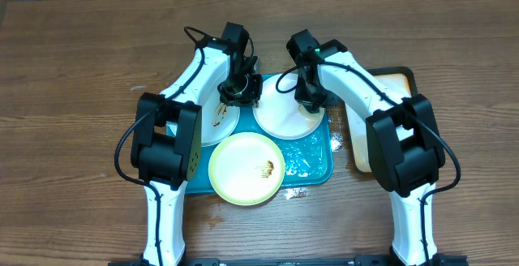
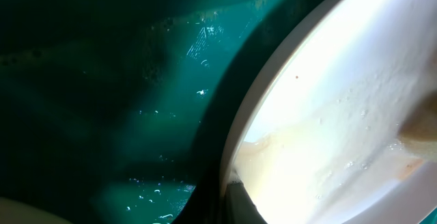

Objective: Clean dirty plates on tray and stack at the side

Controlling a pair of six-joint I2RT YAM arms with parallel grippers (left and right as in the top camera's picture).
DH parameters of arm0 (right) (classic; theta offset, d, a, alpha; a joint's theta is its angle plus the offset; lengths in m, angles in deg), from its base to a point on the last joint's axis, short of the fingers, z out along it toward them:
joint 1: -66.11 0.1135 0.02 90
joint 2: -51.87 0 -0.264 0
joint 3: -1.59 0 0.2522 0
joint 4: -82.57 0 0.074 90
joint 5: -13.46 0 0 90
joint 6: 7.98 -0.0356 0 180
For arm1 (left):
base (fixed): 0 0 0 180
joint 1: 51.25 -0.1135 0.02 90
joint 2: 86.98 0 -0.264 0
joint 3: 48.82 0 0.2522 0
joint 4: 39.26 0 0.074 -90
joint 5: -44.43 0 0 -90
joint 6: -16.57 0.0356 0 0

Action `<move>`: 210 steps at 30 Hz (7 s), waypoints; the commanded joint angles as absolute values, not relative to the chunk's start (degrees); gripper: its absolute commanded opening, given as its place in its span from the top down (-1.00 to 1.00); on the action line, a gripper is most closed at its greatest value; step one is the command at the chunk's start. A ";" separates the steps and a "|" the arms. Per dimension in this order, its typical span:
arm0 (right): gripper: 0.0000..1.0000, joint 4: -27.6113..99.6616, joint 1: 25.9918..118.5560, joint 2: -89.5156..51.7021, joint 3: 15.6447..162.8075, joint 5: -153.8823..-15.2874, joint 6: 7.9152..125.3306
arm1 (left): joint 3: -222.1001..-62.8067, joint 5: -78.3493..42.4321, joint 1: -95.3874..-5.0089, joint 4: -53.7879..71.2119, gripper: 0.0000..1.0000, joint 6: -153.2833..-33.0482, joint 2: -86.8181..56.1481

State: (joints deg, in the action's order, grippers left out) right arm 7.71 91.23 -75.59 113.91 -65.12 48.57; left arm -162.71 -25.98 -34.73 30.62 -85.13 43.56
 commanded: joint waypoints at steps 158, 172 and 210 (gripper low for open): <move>0.92 -20.42 67.59 -71.35 121.43 -62.74 49.03 | -193.66 -85.26 -13.16 70.10 0.92 -105.33 32.35; 0.92 -20.14 67.59 -71.35 121.43 -65.67 51.02 | -193.66 -29.30 -42.10 53.84 0.91 -93.92 28.74; 0.92 -19.74 67.59 -71.35 121.50 -68.27 57.77 | -149.58 -34.44 -90.45 28.13 0.91 -88.43 28.67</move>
State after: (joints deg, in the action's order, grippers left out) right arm -19.72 67.96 -73.87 121.50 -68.22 56.83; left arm -150.13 -34.07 -88.26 28.66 -88.08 30.27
